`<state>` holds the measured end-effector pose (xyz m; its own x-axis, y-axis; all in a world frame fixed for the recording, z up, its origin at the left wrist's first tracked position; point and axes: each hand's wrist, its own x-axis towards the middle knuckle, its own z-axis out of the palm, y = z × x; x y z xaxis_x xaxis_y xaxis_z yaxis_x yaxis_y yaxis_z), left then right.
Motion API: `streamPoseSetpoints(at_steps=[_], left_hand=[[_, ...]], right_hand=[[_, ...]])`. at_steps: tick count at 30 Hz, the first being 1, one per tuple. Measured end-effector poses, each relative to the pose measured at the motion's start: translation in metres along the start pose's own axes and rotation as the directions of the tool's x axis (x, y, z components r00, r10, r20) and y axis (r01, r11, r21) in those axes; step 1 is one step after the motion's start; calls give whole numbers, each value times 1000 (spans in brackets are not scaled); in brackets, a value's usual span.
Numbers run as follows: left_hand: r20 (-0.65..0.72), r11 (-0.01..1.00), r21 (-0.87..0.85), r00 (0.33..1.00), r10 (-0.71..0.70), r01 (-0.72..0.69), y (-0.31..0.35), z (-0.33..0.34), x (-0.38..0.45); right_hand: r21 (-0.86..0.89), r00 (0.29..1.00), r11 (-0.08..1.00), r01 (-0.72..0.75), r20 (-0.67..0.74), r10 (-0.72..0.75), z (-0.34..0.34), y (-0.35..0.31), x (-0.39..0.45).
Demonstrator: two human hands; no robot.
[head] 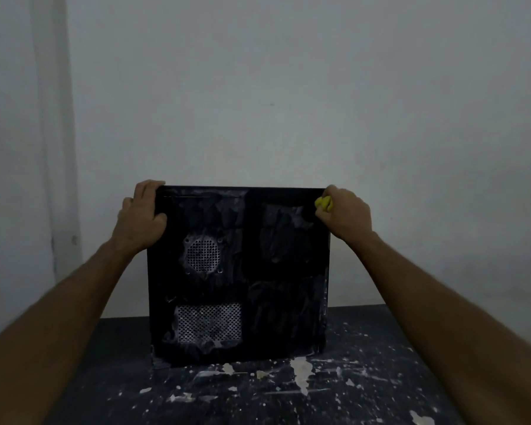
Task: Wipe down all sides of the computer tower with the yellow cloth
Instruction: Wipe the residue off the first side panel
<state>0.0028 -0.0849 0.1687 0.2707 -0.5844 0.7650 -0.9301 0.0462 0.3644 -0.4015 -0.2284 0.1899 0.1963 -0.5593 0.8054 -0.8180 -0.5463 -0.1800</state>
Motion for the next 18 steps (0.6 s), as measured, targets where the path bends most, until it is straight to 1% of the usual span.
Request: streamPoseSetpoints(at_steps=[1,3,4,6,7,8,9,10,11,12,14,15,17,18], left_hand=[[-4,1000,0,1000,2,-2,-1,0,0],[-7,1000,2,1000,5,-5,-1,0,0],[-6,1000,5,1000,7,-7,-1,0,0],[-1,1000,5,1000,3,-3,0,0,0],[-3,1000,8,1000,1,-1,0,0,0],[-4,1000,14,1000,3,-2,0,0,0],[-6,1000,15,1000,6,-6,-1,0,0],[-7,1000,16,1000,10,-9,0,0,0],[-8,1000,14,1000,9,-9,0,0,0],[-9,1000,13,1000,9,-9,0,-1,0],[-13,1000,11,1000,8,-8,1,0,-1],[-15,1000,10,1000,9,-8,0,1,-1],[-14,1000,8,1000,4,-4,0,0,-1],[-9,1000,11,1000,5,-5,1,0,-1]], right_hand=[[-10,998,999,41,41,-41,1,-2,-2],[-60,974,993,98,211,-83,6,-4,-7],[-71,973,994,84,221,-67,8,-2,-9],[-59,995,998,38,95,-32,12,2,-14],[-45,998,998,49,49,-47,15,4,-16],[-41,996,996,79,55,-77,18,4,-19],[-48,989,993,112,104,-106,19,4,-21],[-62,979,990,125,172,-113,19,4,-23],[-73,975,991,116,197,-99,18,5,-24],[-71,983,993,94,164,-82,19,7,-24],[-41,996,996,77,55,-74,21,9,-24],[-32,994,995,96,52,-94,22,8,-26],[-49,980,989,137,150,-128,25,6,-29],[-68,979,990,125,169,-112,25,7,-31]])
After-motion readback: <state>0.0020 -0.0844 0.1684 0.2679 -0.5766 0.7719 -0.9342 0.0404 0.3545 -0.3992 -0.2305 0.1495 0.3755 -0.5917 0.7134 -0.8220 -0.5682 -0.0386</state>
